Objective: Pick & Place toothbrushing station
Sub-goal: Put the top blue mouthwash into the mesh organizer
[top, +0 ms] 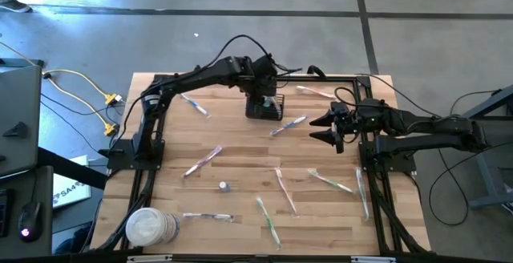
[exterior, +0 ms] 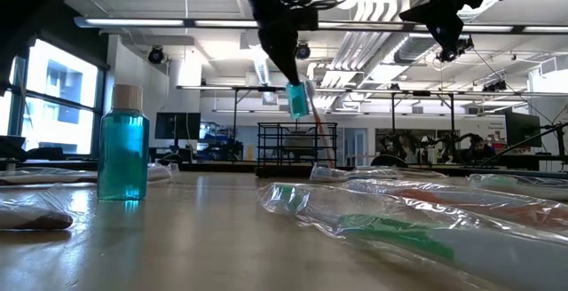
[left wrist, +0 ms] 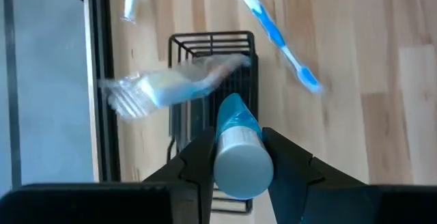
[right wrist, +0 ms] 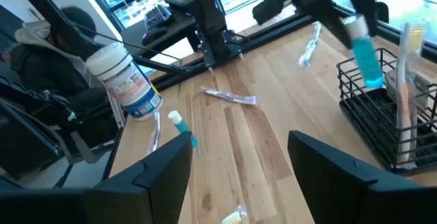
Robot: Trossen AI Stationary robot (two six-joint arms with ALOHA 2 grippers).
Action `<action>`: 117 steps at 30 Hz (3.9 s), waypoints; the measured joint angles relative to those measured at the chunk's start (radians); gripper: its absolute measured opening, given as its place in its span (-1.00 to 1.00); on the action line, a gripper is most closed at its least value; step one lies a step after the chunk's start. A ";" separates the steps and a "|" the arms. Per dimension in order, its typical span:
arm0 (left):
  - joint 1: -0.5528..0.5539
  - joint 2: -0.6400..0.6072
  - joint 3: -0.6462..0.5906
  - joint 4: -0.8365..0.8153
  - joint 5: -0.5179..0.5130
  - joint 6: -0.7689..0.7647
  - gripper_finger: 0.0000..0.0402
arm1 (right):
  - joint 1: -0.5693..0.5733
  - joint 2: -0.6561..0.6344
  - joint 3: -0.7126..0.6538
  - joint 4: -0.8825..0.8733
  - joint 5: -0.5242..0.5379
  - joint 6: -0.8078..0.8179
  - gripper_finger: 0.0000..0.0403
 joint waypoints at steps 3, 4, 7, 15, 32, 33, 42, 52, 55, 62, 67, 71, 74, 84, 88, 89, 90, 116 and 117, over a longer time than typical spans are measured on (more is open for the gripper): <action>0.006 0.013 -0.003 -0.008 0.000 0.000 -0.54 | 0.000 0.000 0.000 -0.001 0.000 -0.001 0.17; 0.006 0.017 -0.002 -0.006 0.000 0.000 -0.54 | 0.000 0.000 0.000 -0.001 0.000 -0.002 0.17; 0.007 0.033 -0.002 -0.022 -0.004 0.000 -0.54 | 0.000 0.000 0.000 -0.003 0.000 -0.007 0.17; 0.007 0.040 -0.002 0.024 -0.003 0.002 -0.54 | 0.000 0.000 0.000 -0.004 0.000 -0.008 0.17; 0.031 0.090 -0.004 -0.029 0.006 -0.029 -0.54 | 0.000 0.000 0.000 -0.003 0.001 -0.020 0.17; 0.026 0.099 -0.002 -0.019 0.007 -0.029 -0.54 | 0.000 0.000 0.000 -0.003 0.008 -0.023 0.17; 0.026 0.135 -0.002 -0.003 0.024 -0.052 -0.54 | 0.000 0.000 0.000 -0.014 0.046 -0.028 0.17; 0.034 0.138 -0.002 0.014 0.027 -0.052 -0.54 | 0.000 0.000 0.000 -0.027 0.050 -0.028 0.17; 0.041 0.140 -0.002 0.022 0.027 -0.052 -0.54 | 0.000 0.000 0.000 -0.027 0.052 -0.028 0.17; 0.056 0.178 -0.002 0.008 0.036 -0.049 -0.54 | 0.000 0.000 0.000 -0.026 0.055 -0.024 0.17; 0.060 0.194 -0.001 0.014 0.051 -0.044 -0.54 | 0.000 0.000 0.000 -0.030 0.079 -0.024 0.17; 0.059 0.195 -0.001 0.011 0.051 -0.014 -0.54 | 0.000 0.000 0.000 -0.031 0.079 -0.024 0.17; 0.060 0.195 -0.001 0.010 0.052 0.007 -0.54 | 0.000 0.000 0.000 -0.031 0.079 -0.024 0.17; 0.059 0.196 -0.002 0.027 0.053 0.005 -0.28 | 0.000 0.000 0.000 -0.032 0.079 -0.024 0.17; 0.059 0.196 -0.002 0.024 0.053 0.004 -0.28 | 0.000 0.000 0.000 -0.032 0.079 -0.024 0.17; 0.059 0.196 -0.002 0.024 0.053 0.002 -0.30 | 0.000 0.000 0.000 -0.032 0.079 -0.024 0.17; 0.059 0.196 -0.002 0.024 0.053 0.001 -0.32 | 0.000 0.000 0.000 -0.032 0.079 -0.024 0.17; 0.058 0.194 0.102 -0.050 0.057 -0.029 -0.39 | 0.000 0.000 0.000 -0.033 0.098 -0.024 0.17; 0.058 0.194 0.102 -0.050 0.057 -0.029 -0.39 | 0.000 0.000 0.000 -0.033 0.099 -0.024 0.17</action>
